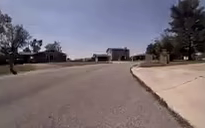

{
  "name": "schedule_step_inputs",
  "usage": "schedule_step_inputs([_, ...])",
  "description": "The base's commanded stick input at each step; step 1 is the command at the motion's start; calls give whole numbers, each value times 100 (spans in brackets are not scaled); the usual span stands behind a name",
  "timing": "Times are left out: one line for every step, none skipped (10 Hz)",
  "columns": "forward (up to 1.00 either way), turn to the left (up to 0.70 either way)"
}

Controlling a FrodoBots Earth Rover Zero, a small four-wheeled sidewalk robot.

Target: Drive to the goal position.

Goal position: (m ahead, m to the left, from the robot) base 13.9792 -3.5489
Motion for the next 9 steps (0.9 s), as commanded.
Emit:
schedule_step_inputs([70,0])
schedule_step_inputs([70,0])
schedule_step_inputs([70,0])
schedule_step_inputs([70,0])
schedule_step_inputs([70,0])
schedule_step_inputs([70,0])
schedule_step_inputs([70,0])
schedule_step_inputs([70,0])
schedule_step_inputs([70,0])
